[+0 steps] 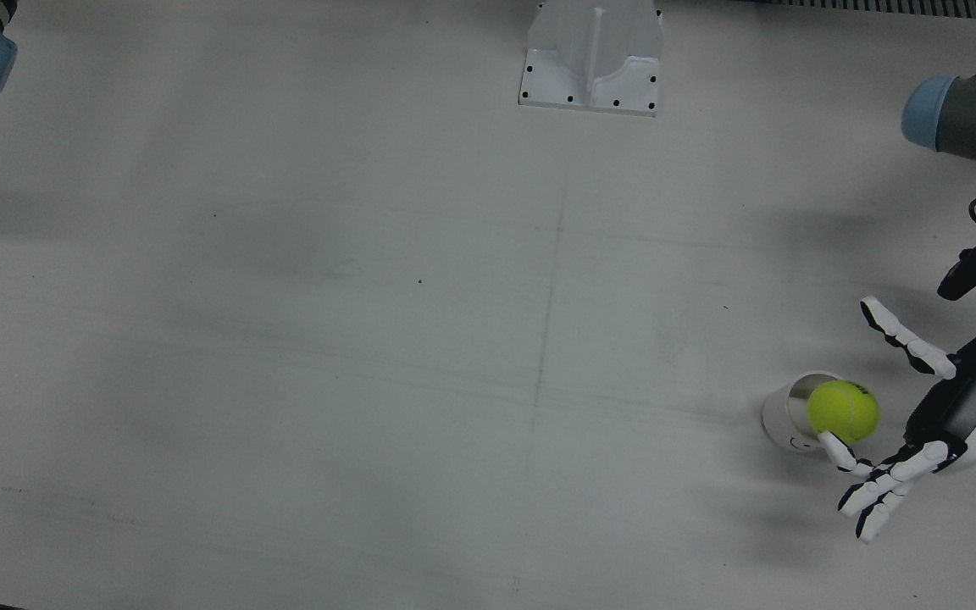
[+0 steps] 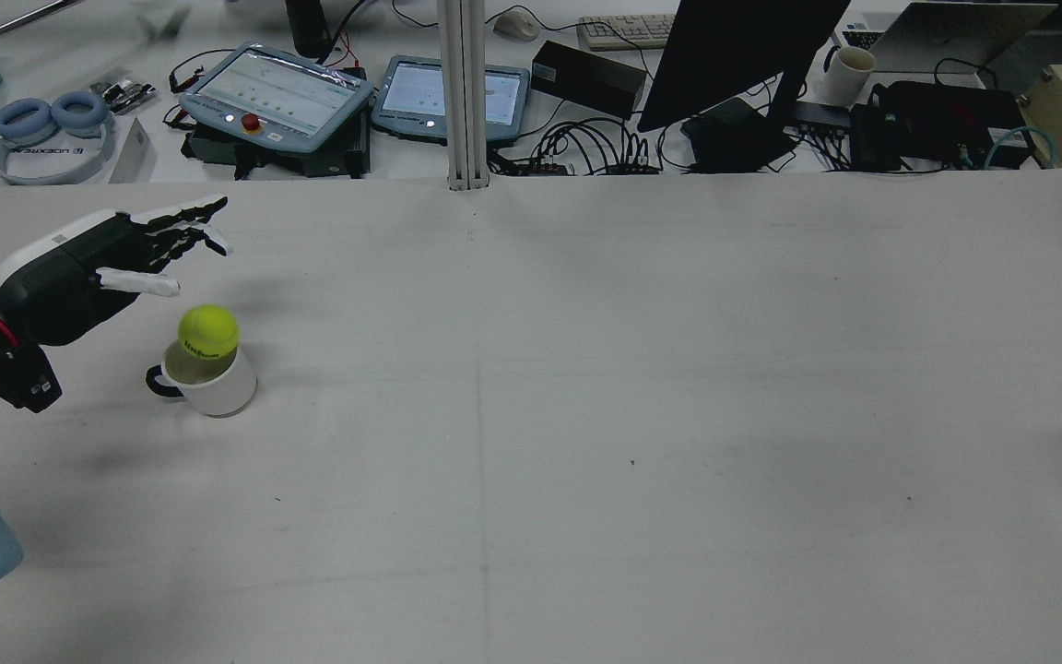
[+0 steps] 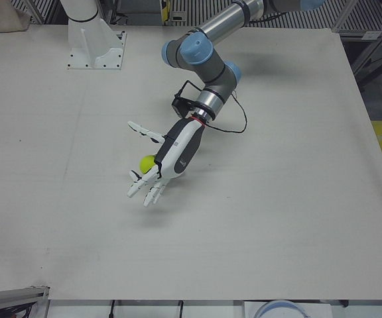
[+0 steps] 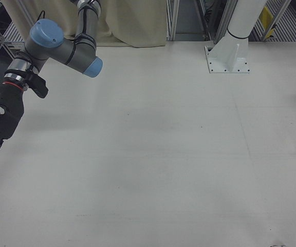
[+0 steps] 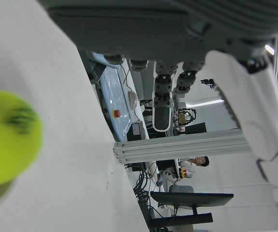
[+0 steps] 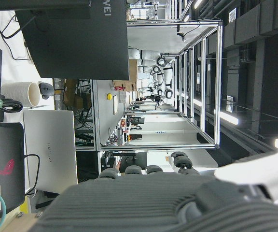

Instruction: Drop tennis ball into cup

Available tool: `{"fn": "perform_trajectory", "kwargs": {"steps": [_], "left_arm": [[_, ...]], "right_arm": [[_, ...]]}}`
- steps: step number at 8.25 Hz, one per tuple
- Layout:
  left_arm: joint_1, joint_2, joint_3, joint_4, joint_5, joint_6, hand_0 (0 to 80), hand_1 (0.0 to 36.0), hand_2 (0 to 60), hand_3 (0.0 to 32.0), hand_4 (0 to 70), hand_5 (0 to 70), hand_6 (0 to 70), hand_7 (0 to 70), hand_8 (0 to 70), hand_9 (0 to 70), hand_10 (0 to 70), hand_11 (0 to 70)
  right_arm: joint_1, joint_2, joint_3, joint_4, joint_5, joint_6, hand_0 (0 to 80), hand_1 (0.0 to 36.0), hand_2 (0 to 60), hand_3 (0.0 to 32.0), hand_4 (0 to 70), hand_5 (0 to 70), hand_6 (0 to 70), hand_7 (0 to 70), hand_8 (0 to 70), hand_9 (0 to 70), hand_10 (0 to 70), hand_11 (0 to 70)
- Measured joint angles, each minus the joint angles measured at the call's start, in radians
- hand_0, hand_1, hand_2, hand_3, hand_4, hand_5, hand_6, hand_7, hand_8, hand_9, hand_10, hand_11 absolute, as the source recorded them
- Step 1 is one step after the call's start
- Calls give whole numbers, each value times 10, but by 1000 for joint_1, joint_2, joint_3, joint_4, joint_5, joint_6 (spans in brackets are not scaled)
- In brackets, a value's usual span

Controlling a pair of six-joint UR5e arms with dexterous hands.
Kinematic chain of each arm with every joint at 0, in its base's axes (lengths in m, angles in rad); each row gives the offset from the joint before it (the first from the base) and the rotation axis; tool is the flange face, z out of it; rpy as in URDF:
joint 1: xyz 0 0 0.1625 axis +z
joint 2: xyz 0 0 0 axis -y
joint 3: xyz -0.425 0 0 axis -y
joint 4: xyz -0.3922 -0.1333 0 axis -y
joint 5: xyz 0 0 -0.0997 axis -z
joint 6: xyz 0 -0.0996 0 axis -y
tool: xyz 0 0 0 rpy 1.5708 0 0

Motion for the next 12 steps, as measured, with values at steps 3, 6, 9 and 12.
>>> {"fn": "perform_trajectory", "kwargs": {"steps": [3,6,9,12], "left_arm": [[0,7,-1,-3,0,1,437,94,52,0,226,18,121,289,17,43,0,0],[-9,3,-35,13,0,-13,366,97,55,0,0,0,1,123,0,10,0,0],[-168,-83,-60,134,-7,-17,451,139,4,0,0,0,0,100,0,6,0,0],[-387,-109,-25,184,-3,-14,471,165,5,0,0,2,2,126,0,11,0,0]], "right_arm": [[0,0,0,0,0,0,0,0,0,0,0,0,0,0,0,0,0,0],[0,0,0,0,0,0,0,0,0,0,0,0,0,0,0,0,0,0],[2,1,2,0,0,-1,0,0,0,0,0,0,0,0,0,0,0,0],[6,1,4,0,0,-3,0,0,0,0,0,0,0,0,0,0,0,0]]}}
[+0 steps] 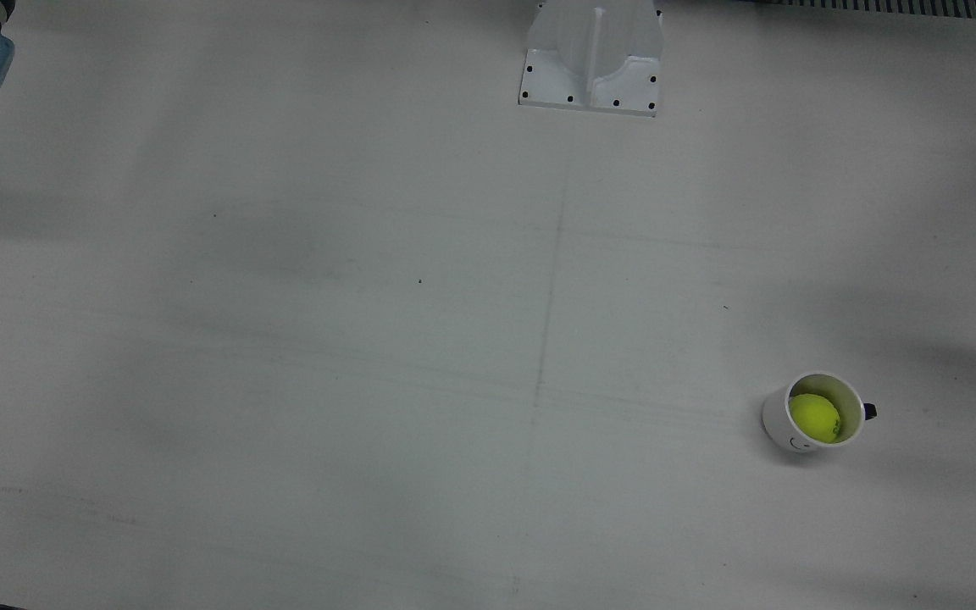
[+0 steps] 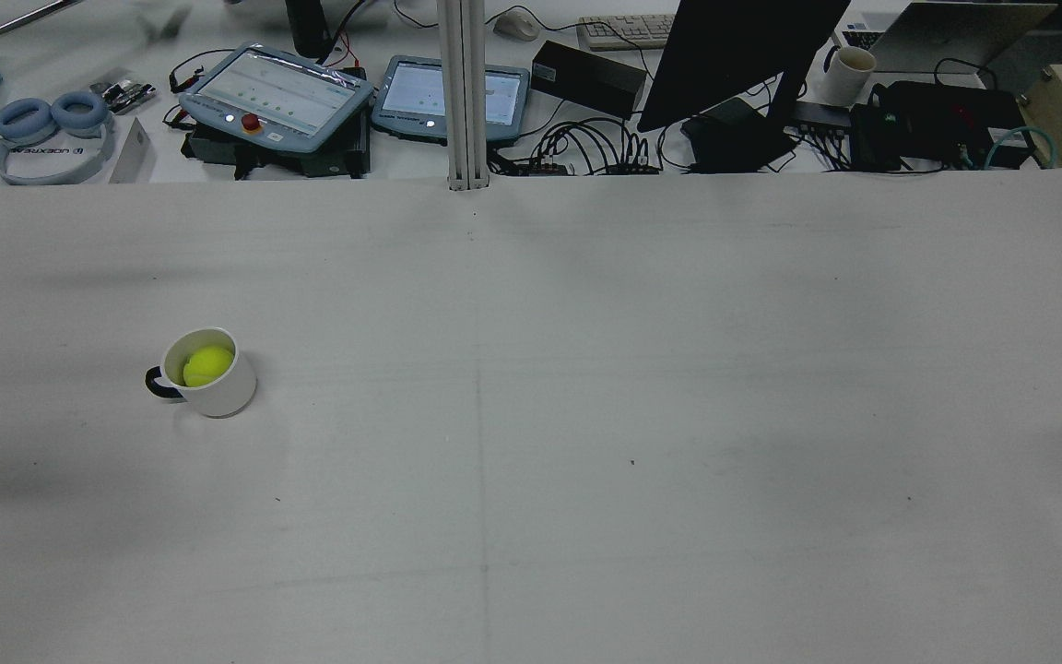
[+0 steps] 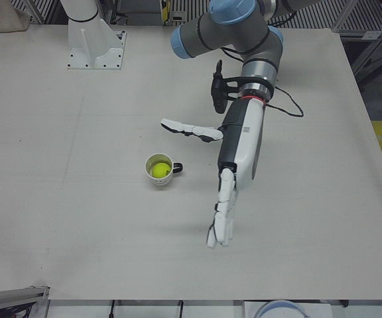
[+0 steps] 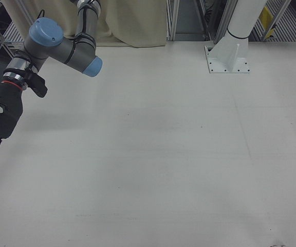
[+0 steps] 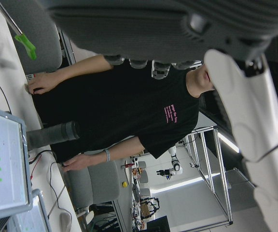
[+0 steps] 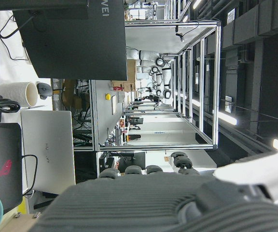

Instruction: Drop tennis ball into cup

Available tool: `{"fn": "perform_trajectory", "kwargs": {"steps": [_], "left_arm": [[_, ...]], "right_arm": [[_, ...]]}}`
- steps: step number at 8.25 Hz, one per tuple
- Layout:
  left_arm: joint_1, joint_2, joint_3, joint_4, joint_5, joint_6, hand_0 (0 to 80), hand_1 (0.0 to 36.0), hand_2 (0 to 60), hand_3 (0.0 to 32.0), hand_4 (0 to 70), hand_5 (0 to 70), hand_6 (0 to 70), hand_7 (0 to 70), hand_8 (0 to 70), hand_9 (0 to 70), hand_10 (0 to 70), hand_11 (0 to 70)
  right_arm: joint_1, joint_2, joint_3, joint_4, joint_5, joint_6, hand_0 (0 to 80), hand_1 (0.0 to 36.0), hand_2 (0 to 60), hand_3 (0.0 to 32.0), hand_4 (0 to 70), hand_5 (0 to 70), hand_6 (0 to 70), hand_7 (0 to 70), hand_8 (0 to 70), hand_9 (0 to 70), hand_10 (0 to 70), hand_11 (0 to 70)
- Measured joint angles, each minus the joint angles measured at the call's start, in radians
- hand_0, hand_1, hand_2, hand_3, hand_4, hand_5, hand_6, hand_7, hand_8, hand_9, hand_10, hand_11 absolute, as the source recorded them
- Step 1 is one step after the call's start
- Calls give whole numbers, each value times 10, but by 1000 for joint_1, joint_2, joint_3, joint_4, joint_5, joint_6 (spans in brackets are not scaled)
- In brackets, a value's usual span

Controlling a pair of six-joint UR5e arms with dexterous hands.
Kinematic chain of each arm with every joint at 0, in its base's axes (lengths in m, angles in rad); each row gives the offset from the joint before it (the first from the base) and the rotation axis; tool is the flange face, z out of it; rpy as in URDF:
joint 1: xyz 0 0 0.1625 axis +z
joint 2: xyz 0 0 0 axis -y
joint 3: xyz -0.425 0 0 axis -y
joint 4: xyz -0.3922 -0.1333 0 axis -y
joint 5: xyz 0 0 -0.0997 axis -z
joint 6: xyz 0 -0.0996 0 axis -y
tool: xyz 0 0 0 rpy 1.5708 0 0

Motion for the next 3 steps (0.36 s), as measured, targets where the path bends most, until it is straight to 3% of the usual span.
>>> {"fn": "perform_trajectory", "kwargs": {"steps": [3], "left_arm": [[-47,27,5,-6,5,-1,461,157,53,0,0,5,5,125,0,11,0,0]], "right_arm": [[2,0,0,0,0,0,0,0,0,0,0,0,0,0,0,0,0,0]]}}
